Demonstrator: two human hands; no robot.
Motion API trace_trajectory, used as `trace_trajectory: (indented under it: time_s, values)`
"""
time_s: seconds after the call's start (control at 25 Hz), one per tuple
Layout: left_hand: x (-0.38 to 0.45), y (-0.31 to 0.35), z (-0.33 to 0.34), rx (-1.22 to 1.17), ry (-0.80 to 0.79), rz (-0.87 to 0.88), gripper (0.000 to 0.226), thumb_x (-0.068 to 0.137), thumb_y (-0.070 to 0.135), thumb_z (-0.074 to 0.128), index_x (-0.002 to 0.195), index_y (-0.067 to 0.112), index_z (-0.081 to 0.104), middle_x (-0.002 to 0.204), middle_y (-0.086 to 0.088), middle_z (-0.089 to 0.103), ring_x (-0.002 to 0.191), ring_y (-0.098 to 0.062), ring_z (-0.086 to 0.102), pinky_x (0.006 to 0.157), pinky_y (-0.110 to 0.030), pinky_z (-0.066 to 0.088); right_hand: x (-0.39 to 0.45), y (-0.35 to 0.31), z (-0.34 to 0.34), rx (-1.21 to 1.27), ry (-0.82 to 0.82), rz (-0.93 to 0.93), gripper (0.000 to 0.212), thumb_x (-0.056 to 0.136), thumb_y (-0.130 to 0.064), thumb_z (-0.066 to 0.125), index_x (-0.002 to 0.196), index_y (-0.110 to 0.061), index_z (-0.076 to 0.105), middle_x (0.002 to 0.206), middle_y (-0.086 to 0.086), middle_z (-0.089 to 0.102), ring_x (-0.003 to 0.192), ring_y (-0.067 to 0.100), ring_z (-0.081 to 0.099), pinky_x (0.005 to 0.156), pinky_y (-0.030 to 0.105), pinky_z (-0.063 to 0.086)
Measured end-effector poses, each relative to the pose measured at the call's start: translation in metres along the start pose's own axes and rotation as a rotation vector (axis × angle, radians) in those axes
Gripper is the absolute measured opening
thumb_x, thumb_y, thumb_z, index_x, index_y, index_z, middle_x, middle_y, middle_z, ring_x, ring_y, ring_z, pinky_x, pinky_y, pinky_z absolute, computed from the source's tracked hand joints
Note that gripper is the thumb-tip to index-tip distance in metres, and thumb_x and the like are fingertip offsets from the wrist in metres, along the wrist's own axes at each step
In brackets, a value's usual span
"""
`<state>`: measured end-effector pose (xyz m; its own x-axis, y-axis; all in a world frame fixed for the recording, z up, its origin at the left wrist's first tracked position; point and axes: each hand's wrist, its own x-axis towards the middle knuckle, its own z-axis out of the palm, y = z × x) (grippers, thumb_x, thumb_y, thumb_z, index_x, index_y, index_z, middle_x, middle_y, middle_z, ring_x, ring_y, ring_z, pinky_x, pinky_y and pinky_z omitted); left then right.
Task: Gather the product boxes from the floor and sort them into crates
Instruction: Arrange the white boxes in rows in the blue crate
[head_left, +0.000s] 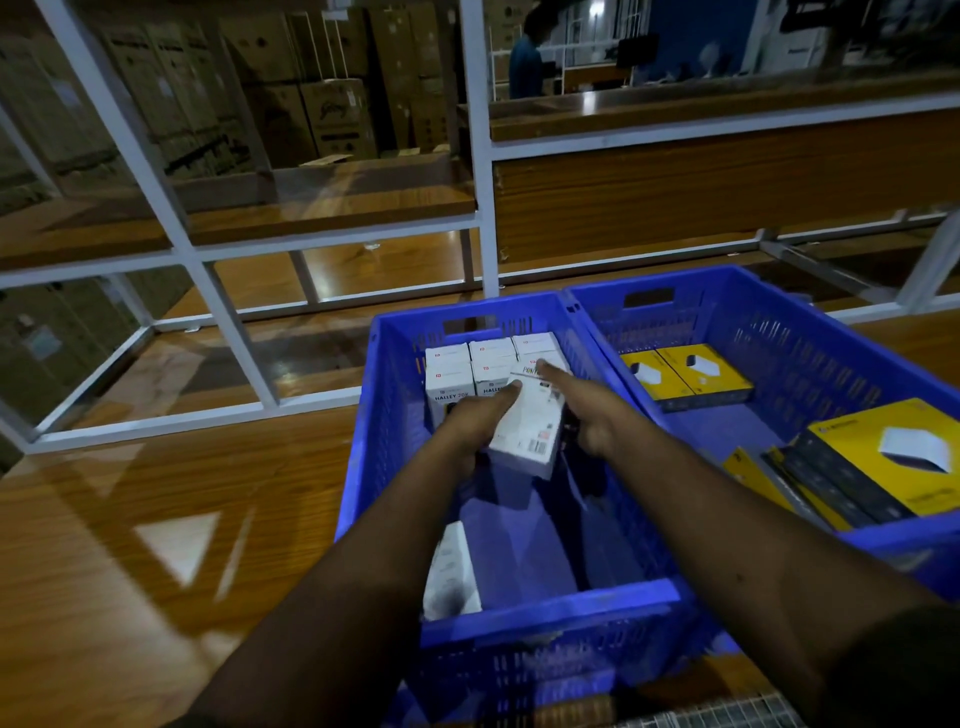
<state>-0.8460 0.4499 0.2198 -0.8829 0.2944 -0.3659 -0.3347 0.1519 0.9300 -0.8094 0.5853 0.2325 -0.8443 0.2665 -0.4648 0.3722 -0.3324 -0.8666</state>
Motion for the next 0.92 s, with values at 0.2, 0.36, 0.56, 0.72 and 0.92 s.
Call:
trace_trajectory:
  time_s: [0.2, 0.36, 0.56, 0.72, 0.92]
  values:
    - [-0.010, 0.006, -0.006, -0.096, -0.117, -0.028, 0.037, 0.088, 0.048, 0.067, 0.114, 0.022, 0.069, 0.111, -0.001, 0.075, 0.104, -0.023, 0.069, 0.070, -0.028, 0.051, 0.002, -0.007, 0.000, 0.119, -0.085, 0.071, 0.038, 0.084, -0.051, 0.067, 0.098, -0.016, 0.071, 0.090, 0.009, 0.075, 0.075, 0.025, 0.072, 0.056, 0.031, 0.057]
    - [-0.006, 0.003, -0.014, -0.123, -0.042, -0.135, 0.050, 0.090, 0.059, 0.057, 0.117, 0.018, 0.066, 0.105, -0.003, 0.074, 0.080, -0.019, 0.067, 0.059, -0.025, 0.052, 0.000, -0.007, 0.004, 0.113, -0.055, -0.122, 0.048, 0.081, -0.037, 0.075, 0.120, -0.011, 0.065, 0.099, 0.011, 0.073, 0.080, 0.026, 0.070, 0.066, 0.035, 0.055]
    - [-0.008, 0.007, -0.033, -0.277, -0.046, -0.304, 0.083, 0.077, 0.086, 0.038, 0.093, 0.007, 0.060, 0.072, -0.009, 0.060, 0.058, -0.019, 0.058, 0.055, -0.026, 0.053, -0.006, -0.003, 0.010, -0.197, -0.230, -0.593, 0.072, 0.079, -0.010, 0.078, 0.142, -0.019, 0.044, 0.132, 0.002, 0.056, 0.112, 0.015, 0.060, 0.085, 0.028, 0.056]
    - [-0.015, 0.014, -0.030, -0.300, -0.207, -0.271, 0.077, 0.079, 0.080, 0.050, 0.118, 0.015, 0.068, 0.102, -0.012, 0.070, 0.089, -0.026, 0.069, 0.070, -0.041, 0.062, -0.012, 0.006, 0.013, -0.378, -0.465, -0.551, 0.067, 0.081, -0.002, 0.074, 0.140, -0.019, 0.046, 0.118, 0.004, 0.063, 0.101, 0.019, 0.067, 0.079, 0.029, 0.058]
    - [-0.013, 0.014, -0.033, -0.119, -0.120, -0.199, 0.038, 0.087, 0.032, 0.056, 0.121, 0.017, 0.063, 0.098, -0.007, 0.068, 0.084, -0.022, 0.065, 0.061, -0.029, 0.057, 0.002, 0.002, 0.015, -0.108, -0.121, -0.492, 0.045, 0.082, -0.007, 0.074, 0.121, -0.013, 0.053, 0.086, 0.007, 0.063, 0.082, 0.023, 0.066, 0.073, 0.036, 0.056]
